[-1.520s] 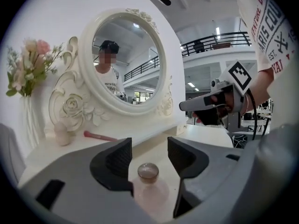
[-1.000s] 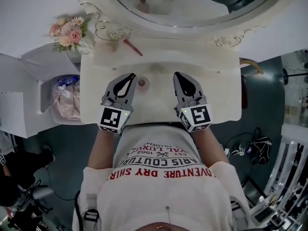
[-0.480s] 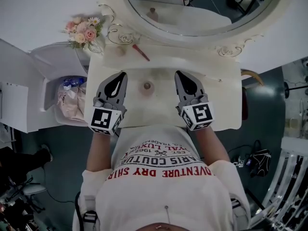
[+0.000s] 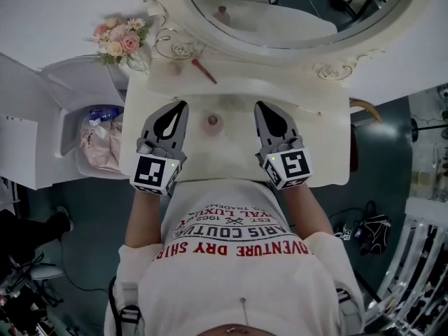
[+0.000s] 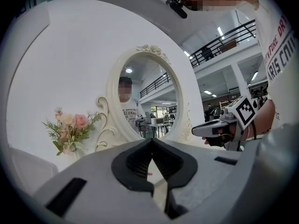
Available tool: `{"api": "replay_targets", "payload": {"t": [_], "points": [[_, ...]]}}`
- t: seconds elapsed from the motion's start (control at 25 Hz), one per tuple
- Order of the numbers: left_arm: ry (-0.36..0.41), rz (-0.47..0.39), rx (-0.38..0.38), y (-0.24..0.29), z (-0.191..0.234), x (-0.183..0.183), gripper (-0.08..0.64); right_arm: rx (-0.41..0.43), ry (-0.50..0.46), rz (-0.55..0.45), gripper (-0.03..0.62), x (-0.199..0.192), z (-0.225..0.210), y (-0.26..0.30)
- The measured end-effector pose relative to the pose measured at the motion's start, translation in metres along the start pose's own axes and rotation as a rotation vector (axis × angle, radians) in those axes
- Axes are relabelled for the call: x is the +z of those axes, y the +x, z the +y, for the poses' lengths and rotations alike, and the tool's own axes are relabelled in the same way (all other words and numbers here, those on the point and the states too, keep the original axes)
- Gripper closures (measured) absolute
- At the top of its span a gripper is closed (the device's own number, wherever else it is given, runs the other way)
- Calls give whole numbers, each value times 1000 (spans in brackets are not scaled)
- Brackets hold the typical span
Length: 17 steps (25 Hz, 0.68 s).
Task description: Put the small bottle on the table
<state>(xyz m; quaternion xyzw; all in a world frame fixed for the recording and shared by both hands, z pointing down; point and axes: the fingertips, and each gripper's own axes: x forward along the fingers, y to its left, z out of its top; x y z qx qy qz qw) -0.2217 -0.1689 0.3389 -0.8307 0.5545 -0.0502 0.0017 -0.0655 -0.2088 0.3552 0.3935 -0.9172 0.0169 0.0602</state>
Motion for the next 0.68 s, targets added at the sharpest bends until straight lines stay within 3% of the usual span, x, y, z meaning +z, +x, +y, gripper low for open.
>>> {"api": "replay_targets", "payload": {"t": [0.68], "points": [[-17,-7,-5,-1,0,-4,552,-9,-6,0,594,-4,11,3]]}}
